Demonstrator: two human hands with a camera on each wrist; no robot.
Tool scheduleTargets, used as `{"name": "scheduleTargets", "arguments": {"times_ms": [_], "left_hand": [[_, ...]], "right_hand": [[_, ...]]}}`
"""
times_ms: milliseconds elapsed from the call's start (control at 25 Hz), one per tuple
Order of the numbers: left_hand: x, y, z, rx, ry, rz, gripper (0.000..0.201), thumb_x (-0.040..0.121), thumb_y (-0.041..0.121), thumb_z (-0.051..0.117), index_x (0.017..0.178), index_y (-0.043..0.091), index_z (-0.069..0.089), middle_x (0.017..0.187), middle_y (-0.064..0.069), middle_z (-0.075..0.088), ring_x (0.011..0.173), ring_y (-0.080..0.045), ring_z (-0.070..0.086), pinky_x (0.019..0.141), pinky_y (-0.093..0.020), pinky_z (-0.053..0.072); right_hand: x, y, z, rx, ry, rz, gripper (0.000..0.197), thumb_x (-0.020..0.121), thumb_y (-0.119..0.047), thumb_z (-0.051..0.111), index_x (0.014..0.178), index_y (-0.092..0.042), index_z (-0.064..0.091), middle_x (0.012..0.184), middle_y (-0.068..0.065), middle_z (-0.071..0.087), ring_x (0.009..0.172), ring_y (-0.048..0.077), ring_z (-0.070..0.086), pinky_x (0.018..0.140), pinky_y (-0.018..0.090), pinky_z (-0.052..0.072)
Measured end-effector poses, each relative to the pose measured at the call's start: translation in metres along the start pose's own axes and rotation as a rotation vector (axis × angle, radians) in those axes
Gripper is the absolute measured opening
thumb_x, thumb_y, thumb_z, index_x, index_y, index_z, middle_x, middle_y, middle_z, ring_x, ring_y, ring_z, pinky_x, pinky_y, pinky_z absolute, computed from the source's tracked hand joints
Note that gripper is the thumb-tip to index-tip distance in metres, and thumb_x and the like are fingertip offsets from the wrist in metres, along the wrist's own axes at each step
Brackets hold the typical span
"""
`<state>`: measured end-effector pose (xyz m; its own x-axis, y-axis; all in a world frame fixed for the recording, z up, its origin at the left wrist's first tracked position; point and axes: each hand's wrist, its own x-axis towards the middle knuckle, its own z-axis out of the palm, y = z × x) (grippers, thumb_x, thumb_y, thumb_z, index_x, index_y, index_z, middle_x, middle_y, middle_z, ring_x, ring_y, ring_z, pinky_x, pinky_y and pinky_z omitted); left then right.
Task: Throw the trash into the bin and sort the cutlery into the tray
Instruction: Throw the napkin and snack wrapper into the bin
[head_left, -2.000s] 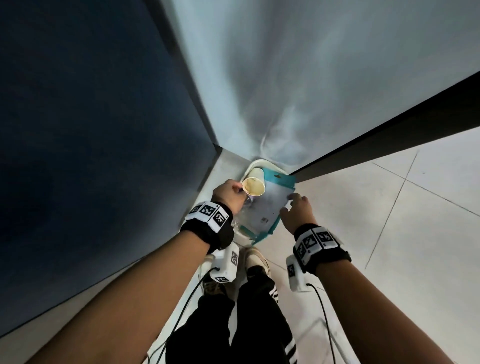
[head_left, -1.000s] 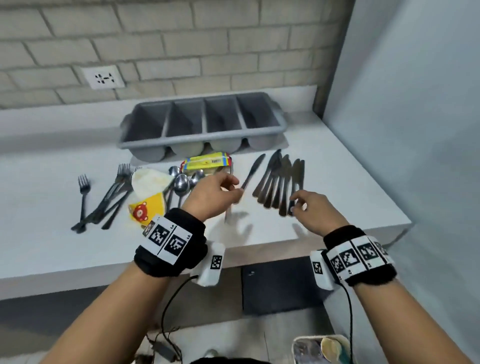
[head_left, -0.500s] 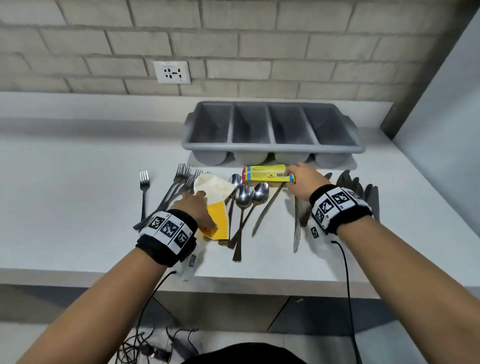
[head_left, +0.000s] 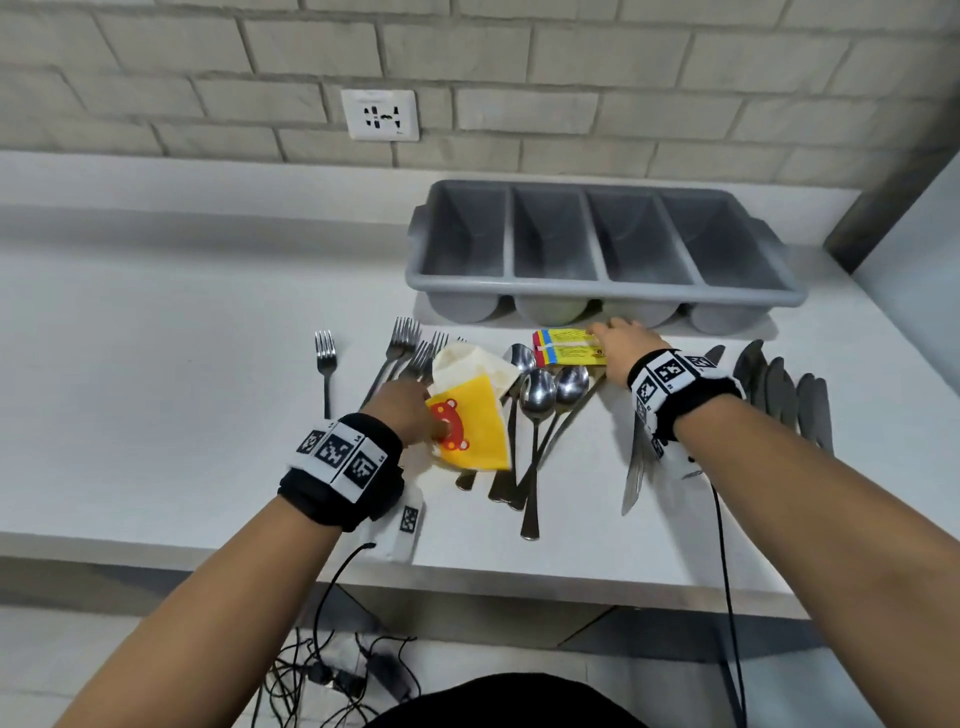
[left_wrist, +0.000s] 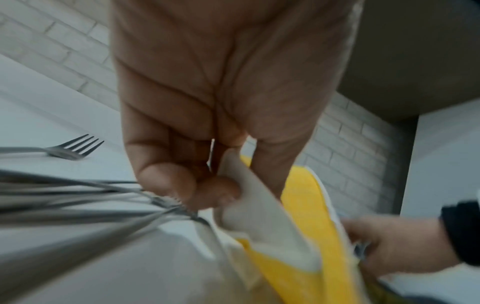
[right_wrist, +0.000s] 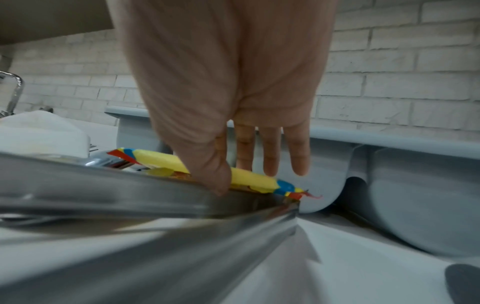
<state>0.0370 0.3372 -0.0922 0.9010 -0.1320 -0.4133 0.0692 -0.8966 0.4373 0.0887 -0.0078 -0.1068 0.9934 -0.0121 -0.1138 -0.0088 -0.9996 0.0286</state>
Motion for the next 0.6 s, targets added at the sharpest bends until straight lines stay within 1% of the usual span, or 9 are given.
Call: {"name": "scheduleTargets", "arguments": {"times_ms": [40, 120, 160, 200, 280, 320, 400, 480, 600], "left_hand": [[0.0, 0.0, -0.005, -0.091, 0.022, 0.025, 0.036, 0.082, 0.037, 0.08, 0.108, 0.012, 0.073, 0.102, -0.011, 0.075, 0.09, -0.029, 0.069, 0.077, -0.036, 0.056], [0.006, 0.004, -0.018, -0.245, 0.104, 0.064, 0.035, 0.08, 0.042, 0.08, 0.108, 0.02, 0.078, 0.105, -0.006, 0.076, 0.098, -0.025, 0.069, 0.088, -0.035, 0.053], [0.011, 0.008, -0.023, -0.256, 0.141, 0.081, 0.036, 0.078, 0.046, 0.08, 0.105, 0.022, 0.08, 0.104, -0.004, 0.077, 0.099, -0.024, 0.068, 0.092, -0.035, 0.051], [0.017, 0.014, -0.028, -0.252, 0.163, 0.094, 0.036, 0.076, 0.05, 0.079, 0.099, 0.023, 0.081, 0.101, -0.002, 0.077, 0.098, -0.023, 0.068, 0.092, -0.034, 0.05], [0.035, 0.024, -0.032, -0.188, 0.154, 0.092, 0.031, 0.075, 0.051, 0.08, 0.089, 0.023, 0.079, 0.094, -0.003, 0.076, 0.094, -0.024, 0.069, 0.088, -0.035, 0.051], [0.042, 0.028, -0.03, -0.118, 0.12, 0.089, 0.03, 0.076, 0.051, 0.08, 0.087, 0.023, 0.076, 0.094, -0.004, 0.076, 0.094, -0.025, 0.068, 0.087, -0.036, 0.051], [0.055, 0.032, -0.025, 0.044, 0.046, 0.093, 0.037, 0.078, 0.052, 0.08, 0.09, 0.018, 0.072, 0.099, -0.008, 0.075, 0.095, -0.027, 0.068, 0.087, -0.038, 0.052], [0.063, 0.035, -0.024, 0.105, 0.065, 0.091, 0.04, 0.079, 0.049, 0.079, 0.095, 0.013, 0.071, 0.102, -0.012, 0.074, 0.096, -0.03, 0.068, 0.086, -0.039, 0.053], [0.062, 0.039, -0.025, 0.118, 0.135, 0.095, 0.041, 0.078, 0.039, 0.083, 0.1, 0.007, 0.068, 0.106, -0.017, 0.073, 0.101, -0.034, 0.068, 0.088, -0.041, 0.053]], "right_hand": [[0.001, -0.002, 0.0, 0.002, 0.005, 0.01, 0.049, 0.09, -0.002, 0.063, 0.136, -0.02, 0.058, 0.128, 0.011, 0.059, 0.118, 0.038, 0.058, 0.095, 0.051, 0.056], [0.002, -0.003, 0.001, 0.007, 0.015, 0.017, 0.048, 0.089, 0.001, 0.061, 0.132, -0.021, 0.062, 0.123, 0.011, 0.06, 0.117, 0.037, 0.059, 0.095, 0.05, 0.056], [0.001, -0.002, 0.001, 0.016, 0.025, 0.02, 0.048, 0.088, 0.002, 0.061, 0.13, -0.022, 0.063, 0.121, 0.01, 0.06, 0.116, 0.037, 0.06, 0.095, 0.049, 0.056], [0.0, -0.001, 0.0, 0.028, 0.039, 0.027, 0.048, 0.087, 0.003, 0.06, 0.128, -0.023, 0.063, 0.119, 0.01, 0.06, 0.114, 0.037, 0.061, 0.094, 0.048, 0.057], [-0.001, 0.003, -0.004, 0.047, 0.072, 0.041, 0.049, 0.086, 0.004, 0.057, 0.126, -0.024, 0.063, 0.114, 0.009, 0.058, 0.109, 0.038, 0.063, 0.09, 0.046, 0.057], [-0.002, 0.005, -0.005, 0.044, 0.088, 0.042, 0.05, 0.087, 0.004, 0.055, 0.127, -0.026, 0.063, 0.112, 0.008, 0.058, 0.106, 0.038, 0.063, 0.088, 0.046, 0.058], [-0.007, 0.009, -0.009, 0.033, 0.114, 0.05, 0.05, 0.089, 0.003, 0.051, 0.128, -0.026, 0.063, 0.11, 0.009, 0.057, 0.102, 0.038, 0.064, 0.083, 0.047, 0.059], [-0.014, 0.011, -0.014, 0.055, 0.136, 0.063, 0.047, 0.091, 0.002, 0.048, 0.128, -0.024, 0.061, 0.111, 0.011, 0.058, 0.098, 0.039, 0.066, 0.08, 0.047, 0.058], [-0.029, 0.018, -0.023, 0.07, 0.203, 0.075, 0.038, 0.092, 0.0, 0.051, 0.124, -0.019, 0.061, 0.107, 0.013, 0.061, 0.092, 0.038, 0.068, 0.075, 0.046, 0.058]]}}
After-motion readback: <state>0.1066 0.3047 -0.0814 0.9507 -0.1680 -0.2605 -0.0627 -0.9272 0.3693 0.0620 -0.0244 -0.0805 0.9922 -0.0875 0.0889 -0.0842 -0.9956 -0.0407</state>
